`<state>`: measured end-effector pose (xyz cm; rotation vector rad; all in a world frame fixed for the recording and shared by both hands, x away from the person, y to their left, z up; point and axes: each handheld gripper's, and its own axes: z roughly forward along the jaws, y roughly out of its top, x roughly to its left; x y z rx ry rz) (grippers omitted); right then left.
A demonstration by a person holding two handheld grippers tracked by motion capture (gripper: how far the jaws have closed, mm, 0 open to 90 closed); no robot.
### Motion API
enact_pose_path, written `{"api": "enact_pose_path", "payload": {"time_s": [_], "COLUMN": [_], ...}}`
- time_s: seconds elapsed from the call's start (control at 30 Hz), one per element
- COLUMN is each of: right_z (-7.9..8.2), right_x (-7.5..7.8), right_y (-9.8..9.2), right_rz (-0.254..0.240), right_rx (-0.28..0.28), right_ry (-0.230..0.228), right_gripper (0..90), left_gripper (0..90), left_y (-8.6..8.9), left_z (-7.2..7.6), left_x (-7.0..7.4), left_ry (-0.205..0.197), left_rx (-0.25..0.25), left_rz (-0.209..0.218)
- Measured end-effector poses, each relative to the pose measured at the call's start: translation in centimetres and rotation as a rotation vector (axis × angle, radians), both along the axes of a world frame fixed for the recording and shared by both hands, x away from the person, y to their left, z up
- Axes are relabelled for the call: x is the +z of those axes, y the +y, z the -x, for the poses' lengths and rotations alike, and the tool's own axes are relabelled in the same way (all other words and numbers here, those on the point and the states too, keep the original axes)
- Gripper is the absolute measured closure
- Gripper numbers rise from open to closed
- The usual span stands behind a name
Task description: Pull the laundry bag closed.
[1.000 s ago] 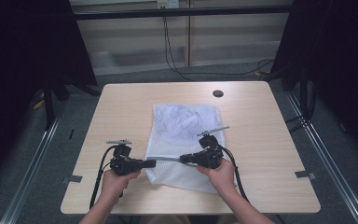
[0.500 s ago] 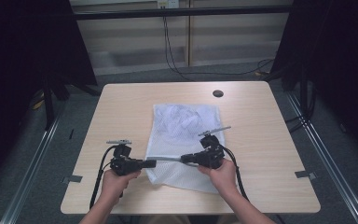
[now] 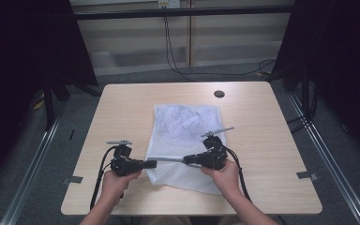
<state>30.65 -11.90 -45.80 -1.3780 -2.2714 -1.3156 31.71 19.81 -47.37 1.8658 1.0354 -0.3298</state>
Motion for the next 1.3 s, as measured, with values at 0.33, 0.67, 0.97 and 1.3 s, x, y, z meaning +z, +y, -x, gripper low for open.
{"api": "enact_pose_path", "payload": {"time_s": [0.33,0.67,0.97,1.3], "right_z": [0.13,0.26,0.36,0.39], "right_x": [0.02,0.08,0.04,0.06], "right_y": [-0.2,-0.27,-0.49,-0.68], "right_rz": [0.004,0.0,0.002,0.003], "right_rx": [-0.002,-0.002,-0.003,-0.004], "right_ry": [-0.002,-0.005,-0.007,-0.012], "right_gripper": [87.0,87.0,87.0,87.0], "left_gripper": [88.0,88.0,88.0,88.0], "left_y": [0.09,0.09,0.04,0.05], "left_z": [-0.01,-0.04,0.01,0.0], "left_x": [0.03,0.03,0.06,0.08], "left_ry": [-0.002,-0.003,0.001,0.003], "left_rx": [0.002,-0.004,0.0,-0.003], "left_rz": [-0.002,-0.001,0.0,-0.001]}}
